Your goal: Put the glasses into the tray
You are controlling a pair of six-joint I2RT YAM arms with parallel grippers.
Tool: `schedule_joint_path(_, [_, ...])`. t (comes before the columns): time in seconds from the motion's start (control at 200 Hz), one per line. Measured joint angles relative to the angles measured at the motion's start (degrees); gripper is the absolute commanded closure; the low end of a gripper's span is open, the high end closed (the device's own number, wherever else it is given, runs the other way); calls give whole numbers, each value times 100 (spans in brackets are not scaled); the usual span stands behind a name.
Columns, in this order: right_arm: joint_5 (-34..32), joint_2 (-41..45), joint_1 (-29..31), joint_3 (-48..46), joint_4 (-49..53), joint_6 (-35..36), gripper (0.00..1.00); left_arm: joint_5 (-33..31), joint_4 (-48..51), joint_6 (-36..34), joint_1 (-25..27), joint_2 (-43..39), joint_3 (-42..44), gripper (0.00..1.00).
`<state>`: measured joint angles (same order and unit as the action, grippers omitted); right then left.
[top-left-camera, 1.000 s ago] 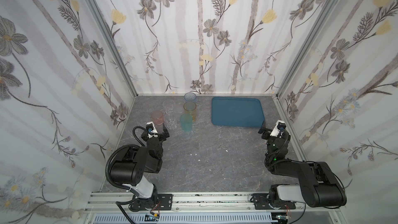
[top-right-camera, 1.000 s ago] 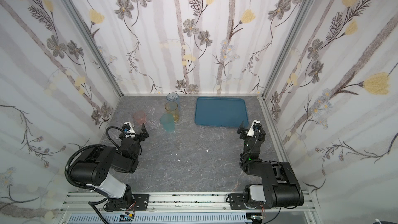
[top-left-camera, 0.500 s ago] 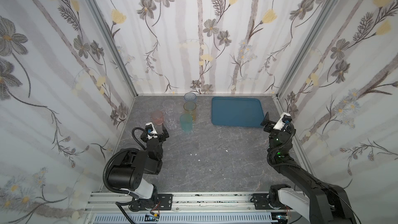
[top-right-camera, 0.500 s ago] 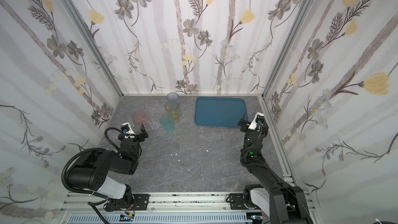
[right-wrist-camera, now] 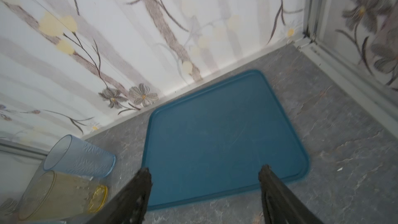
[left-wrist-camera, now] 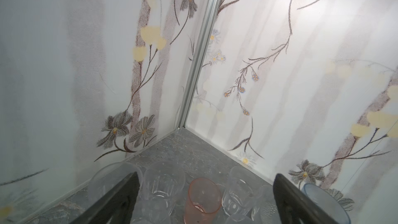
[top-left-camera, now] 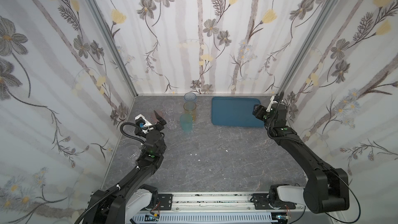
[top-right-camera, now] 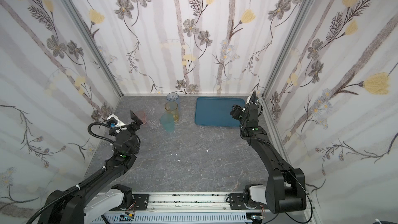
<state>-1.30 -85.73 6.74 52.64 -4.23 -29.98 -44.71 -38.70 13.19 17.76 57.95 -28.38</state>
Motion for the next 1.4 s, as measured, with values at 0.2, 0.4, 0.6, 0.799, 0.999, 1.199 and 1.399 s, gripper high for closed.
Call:
schedule_joint_path(0.2, [546,-1281,308,894,986,-192,26,1716,1987,1005,-63,-579,-549,0])
schedule_joint_path(0.4, [713,-2389,505,1751,1521,-212,28,3136,2677,1679,-151,-1204,-415,5])
schedule_joint_path(0.6, [887,-3191,723,2312,1722,-348,28,3639,3696,1873,557,-573,-1051,7])
schedule_joint_path(0.799, [975,-3722,863,2629,1764,-496,28,3370,4177,1871,1572,166,-1403,6])
schedule_joint_path(0.999, [1113,-4013,1005,2763,1853,-514,29,3073,4260,1781,2157,848,-1757,2])
schedule_joint_path(1.199, [1121,-4111,1132,2739,1928,-463,29,2931,4330,1742,2275,1023,-1790,0])
schedule_joint_path(1.399, [1145,-3947,1215,2304,1462,-398,30,2828,4325,1722,2286,966,-1755,0])
